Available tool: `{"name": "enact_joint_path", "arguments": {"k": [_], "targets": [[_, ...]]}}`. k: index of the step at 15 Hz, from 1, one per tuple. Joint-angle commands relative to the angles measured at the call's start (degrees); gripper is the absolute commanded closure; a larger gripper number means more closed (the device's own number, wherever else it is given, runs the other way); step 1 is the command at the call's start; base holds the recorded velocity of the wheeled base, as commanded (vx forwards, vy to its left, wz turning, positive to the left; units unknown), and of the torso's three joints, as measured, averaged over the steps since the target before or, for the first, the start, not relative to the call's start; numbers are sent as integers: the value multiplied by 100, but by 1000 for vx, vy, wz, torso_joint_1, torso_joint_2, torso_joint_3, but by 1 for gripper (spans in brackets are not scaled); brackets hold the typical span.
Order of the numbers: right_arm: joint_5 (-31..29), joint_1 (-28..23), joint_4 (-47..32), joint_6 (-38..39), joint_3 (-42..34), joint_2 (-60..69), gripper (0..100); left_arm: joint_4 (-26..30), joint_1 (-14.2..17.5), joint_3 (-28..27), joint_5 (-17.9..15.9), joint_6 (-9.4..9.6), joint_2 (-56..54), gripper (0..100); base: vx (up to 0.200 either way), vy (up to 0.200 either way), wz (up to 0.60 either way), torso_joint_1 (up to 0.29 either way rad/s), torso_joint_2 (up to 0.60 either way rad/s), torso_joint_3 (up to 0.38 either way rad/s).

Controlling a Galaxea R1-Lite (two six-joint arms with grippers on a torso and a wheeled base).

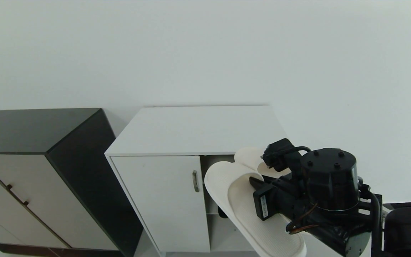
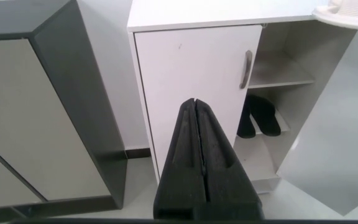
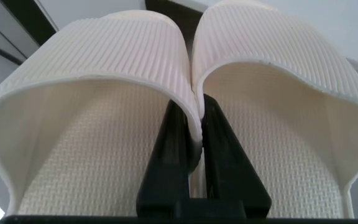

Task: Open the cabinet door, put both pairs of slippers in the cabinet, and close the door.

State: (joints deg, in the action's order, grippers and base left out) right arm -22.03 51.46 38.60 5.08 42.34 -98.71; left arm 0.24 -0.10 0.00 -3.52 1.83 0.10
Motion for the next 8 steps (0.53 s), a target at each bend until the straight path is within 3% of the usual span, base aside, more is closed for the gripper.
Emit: {"name": "enact_joint_path", "arguments": {"k": [1, 8], "targets": [[6, 5, -1, 1, -15, 1, 100, 2, 1, 0, 10, 2, -1, 100, 0, 0, 0, -217, 471, 261], [6, 5, 52, -104, -77, -17, 100, 2, 1, 0, 1, 2, -1, 100, 0, 0, 0, -228, 540, 313]]}}
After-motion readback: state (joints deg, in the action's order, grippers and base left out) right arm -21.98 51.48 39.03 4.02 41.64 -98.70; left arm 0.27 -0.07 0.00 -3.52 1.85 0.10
